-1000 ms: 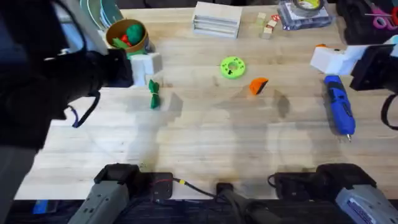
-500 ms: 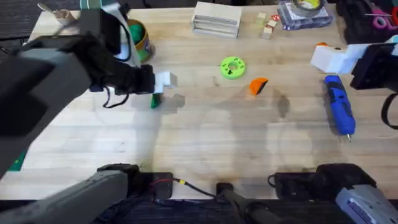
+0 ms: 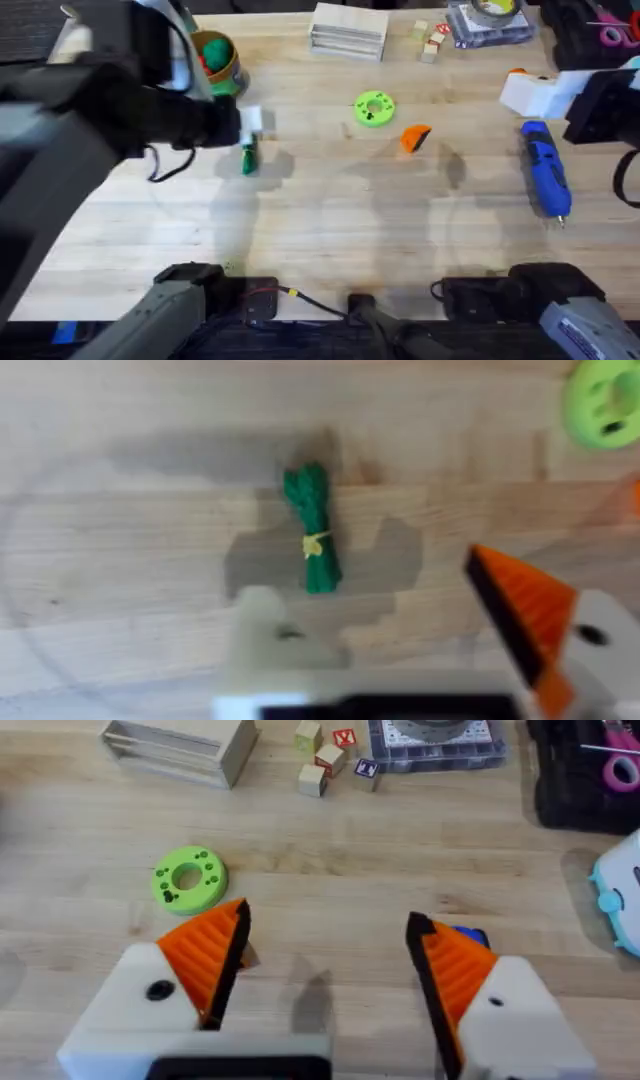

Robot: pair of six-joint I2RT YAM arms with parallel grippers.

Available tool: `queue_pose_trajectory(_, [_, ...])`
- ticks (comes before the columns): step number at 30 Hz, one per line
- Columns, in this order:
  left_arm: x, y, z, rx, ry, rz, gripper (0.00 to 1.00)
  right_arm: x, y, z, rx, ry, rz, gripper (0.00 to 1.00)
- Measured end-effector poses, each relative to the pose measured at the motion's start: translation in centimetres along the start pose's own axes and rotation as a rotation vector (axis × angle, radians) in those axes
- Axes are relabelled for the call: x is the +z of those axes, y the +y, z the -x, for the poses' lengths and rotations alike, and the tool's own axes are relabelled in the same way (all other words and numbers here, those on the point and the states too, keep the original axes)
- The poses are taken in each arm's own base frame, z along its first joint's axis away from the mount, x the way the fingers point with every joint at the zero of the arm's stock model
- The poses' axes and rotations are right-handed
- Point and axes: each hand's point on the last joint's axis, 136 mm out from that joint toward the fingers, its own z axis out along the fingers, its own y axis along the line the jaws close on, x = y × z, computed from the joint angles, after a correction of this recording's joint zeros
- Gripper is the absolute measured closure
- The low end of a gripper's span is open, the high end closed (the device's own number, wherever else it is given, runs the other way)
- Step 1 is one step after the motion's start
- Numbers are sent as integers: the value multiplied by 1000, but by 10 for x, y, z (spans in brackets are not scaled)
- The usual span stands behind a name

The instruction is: Pick up the gripper from the table and insert it into the empty holder that is missing its gripper. Then pick up a screw, insert it into the mounting hole, and use the screwdriver to tighten it. Finally, clean up the table by picking up the vegetable and placing it into the bucket.

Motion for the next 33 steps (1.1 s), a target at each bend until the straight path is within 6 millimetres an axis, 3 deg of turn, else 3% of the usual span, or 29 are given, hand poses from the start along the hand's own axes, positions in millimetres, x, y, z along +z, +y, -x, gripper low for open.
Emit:
queue_pose_trajectory(1, [-13,-4,8,9,-56,-7,50,0,0,0,0,0,0,10])
queue_pose_trajectory(2, [-26,-8,15,21,-106,-13,18,0,0,0,0,0,0,9])
queue_pose_trajectory(4, [-53,-15,27,46,-215,-26,6,0,0,0,0,0,0,10])
queue_pose_trajectory(5, [-69,-20,32,56,-275,-34,51,0,0,0,0,0,0,10])
queue_pose_trajectory(6, [-82,-23,35,68,-324,-40,166,0,0,0,0,0,0,10])
queue_pose_trajectory(11, [-142,-37,37,121,-551,-66,926,0,0,0,0,0,0,9])
queue_pose_trajectory(12, [-153,-39,35,133,-589,-70,947,0,0,0,0,0,0,10])
queue_pose_trajectory(17, [-185,-46,26,160,-708,-84,190,0,0,0,0,0,0,10])
queue_pose_trajectory(18, [-189,-46,24,160,-722,-86,58,0,0,0,0,0,0,10])
queue_pose_trajectory(19, [-195,-47,20,165,-744,-89,9,0,0,0,0,0,0,10])
queue_pose_trajectory(25, [-182,-42,3,145,-658,-79,9,0,0,0,0,0,0,8])
queue_pose_trajectory(29, [-166,-36,-19,120,-549,-66,8,0,0,0,0,0,0,8])
queue_pose_trajectory(33, [-168,-37,-17,122,-557,-67,8,0,0,0,0,0,0,7])
